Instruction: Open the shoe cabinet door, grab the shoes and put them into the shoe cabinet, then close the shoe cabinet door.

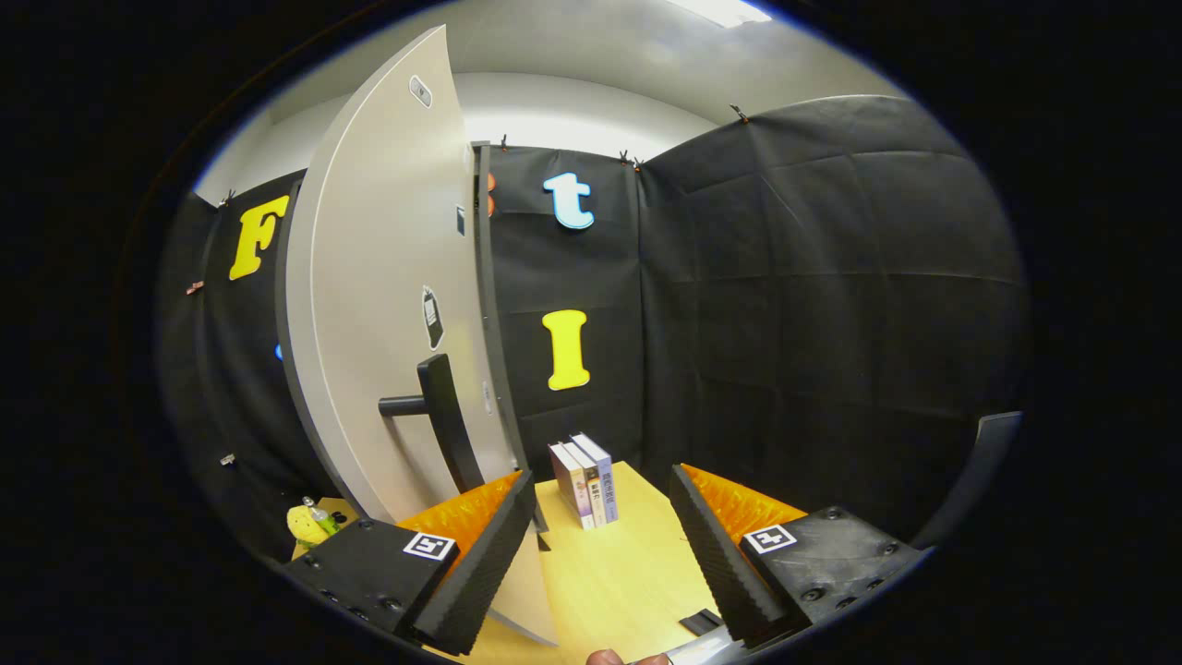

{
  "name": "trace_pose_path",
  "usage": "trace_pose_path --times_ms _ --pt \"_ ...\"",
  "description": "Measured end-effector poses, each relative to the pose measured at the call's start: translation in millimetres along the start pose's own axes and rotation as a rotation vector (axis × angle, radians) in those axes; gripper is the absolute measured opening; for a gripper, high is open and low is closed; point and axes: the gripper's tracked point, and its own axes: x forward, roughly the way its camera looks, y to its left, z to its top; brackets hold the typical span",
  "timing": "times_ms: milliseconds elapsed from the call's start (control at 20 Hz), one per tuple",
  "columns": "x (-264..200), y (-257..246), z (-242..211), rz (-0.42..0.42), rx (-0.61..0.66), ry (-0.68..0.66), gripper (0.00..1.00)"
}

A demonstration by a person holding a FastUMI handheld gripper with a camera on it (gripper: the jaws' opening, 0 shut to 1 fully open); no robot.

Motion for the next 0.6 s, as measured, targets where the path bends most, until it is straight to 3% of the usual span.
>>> trace_pose_path --times_ms 600 --pt "6.8 133.9 -20.8 0.223 0.039 0.044 0.98"
